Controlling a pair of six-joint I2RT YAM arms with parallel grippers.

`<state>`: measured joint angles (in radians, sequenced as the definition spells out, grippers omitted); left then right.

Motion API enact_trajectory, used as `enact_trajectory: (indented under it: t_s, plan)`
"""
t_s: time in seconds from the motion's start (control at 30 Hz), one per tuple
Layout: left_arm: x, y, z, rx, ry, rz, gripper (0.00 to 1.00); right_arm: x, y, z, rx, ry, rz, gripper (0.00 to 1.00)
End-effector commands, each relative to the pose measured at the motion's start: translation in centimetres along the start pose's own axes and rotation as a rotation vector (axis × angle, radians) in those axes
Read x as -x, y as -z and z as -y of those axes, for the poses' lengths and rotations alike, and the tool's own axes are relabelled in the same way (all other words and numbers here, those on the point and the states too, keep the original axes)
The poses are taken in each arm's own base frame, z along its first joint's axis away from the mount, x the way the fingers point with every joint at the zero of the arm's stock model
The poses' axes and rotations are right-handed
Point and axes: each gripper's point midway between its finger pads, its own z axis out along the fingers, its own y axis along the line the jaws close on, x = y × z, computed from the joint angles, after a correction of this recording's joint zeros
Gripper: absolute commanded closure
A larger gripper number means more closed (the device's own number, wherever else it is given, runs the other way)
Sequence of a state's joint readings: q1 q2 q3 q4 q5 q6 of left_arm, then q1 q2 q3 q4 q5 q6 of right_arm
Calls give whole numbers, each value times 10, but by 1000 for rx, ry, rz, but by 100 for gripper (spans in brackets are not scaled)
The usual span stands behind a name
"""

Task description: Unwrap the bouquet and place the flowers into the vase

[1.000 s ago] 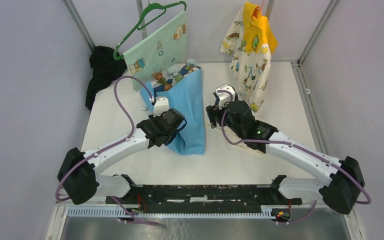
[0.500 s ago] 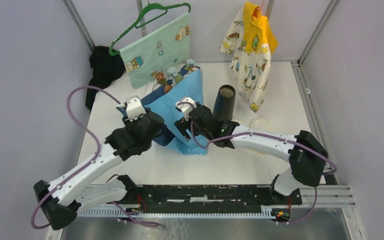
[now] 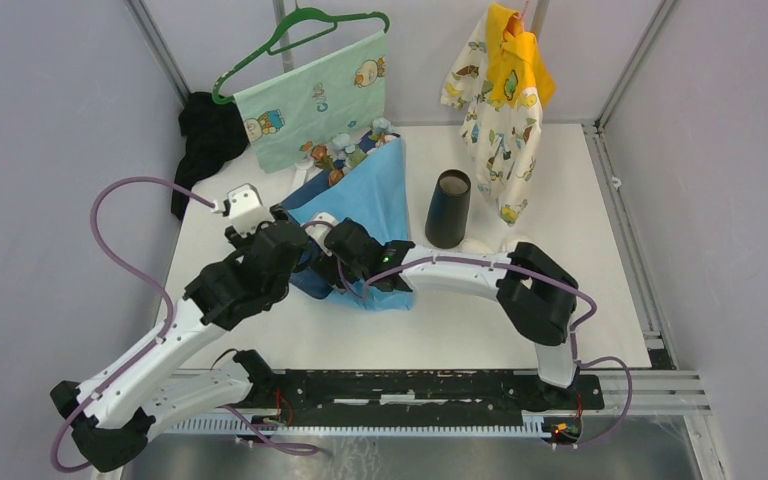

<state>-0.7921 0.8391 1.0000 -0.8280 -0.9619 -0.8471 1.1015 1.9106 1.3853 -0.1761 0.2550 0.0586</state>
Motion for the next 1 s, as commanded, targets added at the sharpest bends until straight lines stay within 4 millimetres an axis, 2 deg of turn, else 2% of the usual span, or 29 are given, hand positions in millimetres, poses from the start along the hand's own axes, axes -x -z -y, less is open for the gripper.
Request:
enact_trajectory:
  t_s: [0.0,0.17,0.23,0.3,0.4,0.5,0.67,0.8,0.97]
  plan:
    - [7,-2,9,-26,19,27,34,17,-13,15,-91,29,-1,17]
    - [7,-2,10,-40,26,36,34,13,-20,39,-193,30,-29,37]
    - [4,-3,11,-46,26,32,34,15,-15,48,-209,6,-15,56]
    - [-1,-5,14,-53,24,23,34,16,-7,59,-231,-13,-2,81]
    - [-9,-9,20,-66,19,8,34,13,8,78,-281,-41,11,97]
    - [-15,-14,28,-79,8,0,34,15,31,93,-319,-81,39,100]
    - [-40,-27,55,-130,-29,-58,34,6,77,120,-418,-145,90,100]
    - [-66,-38,75,-167,-64,-120,34,-19,113,143,-525,-179,93,100]
    - [-95,-48,95,-215,-100,-183,35,-59,140,164,-646,-203,51,100]
